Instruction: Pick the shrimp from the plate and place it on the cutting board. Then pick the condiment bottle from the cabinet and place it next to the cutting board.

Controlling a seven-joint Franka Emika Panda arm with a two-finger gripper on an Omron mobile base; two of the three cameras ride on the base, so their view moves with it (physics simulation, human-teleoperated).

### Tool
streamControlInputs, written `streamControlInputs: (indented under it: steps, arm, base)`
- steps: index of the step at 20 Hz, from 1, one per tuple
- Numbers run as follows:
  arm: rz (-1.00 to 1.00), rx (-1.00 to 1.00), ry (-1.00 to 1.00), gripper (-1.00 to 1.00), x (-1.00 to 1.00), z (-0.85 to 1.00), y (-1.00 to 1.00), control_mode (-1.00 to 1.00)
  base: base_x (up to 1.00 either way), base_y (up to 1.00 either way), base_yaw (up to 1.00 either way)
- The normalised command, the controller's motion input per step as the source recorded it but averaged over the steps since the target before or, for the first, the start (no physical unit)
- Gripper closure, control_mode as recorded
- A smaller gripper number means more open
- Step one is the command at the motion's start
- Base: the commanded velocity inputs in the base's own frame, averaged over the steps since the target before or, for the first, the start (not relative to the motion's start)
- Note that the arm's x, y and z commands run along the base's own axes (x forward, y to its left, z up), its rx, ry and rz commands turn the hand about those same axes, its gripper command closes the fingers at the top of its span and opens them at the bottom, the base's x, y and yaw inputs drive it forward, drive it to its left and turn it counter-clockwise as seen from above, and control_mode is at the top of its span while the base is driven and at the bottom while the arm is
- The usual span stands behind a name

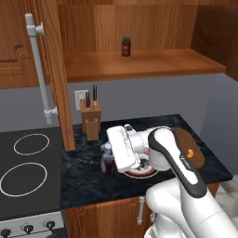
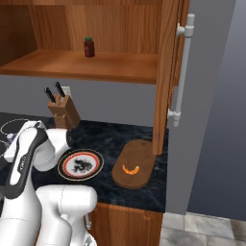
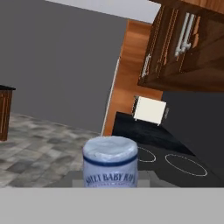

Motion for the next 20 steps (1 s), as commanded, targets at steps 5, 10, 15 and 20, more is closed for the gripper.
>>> streamControlInputs:
  steps: [5, 10, 15, 20]
  arm:
    - [0.0, 0.18, 0.0, 1.0, 0.0, -0.85, 0.0, -1.0]
    - [0.0, 0.18, 0.0, 1.0, 0.0, -0.94, 0.0, -1.0]
    - [0.0, 0.03, -0.04, 1.0, 0.01, -0.6, 0.0, -1.0]
    - [-0.01, 0.03, -0.06, 1.0, 0.07, -0.5, 0.0, -1.0]
  base:
    - [0.0, 0.0, 0.0]
    - [0.0, 0.0, 0.0]
    - [0.0, 0.0, 0.0]
    - [0.0, 0.0, 0.0]
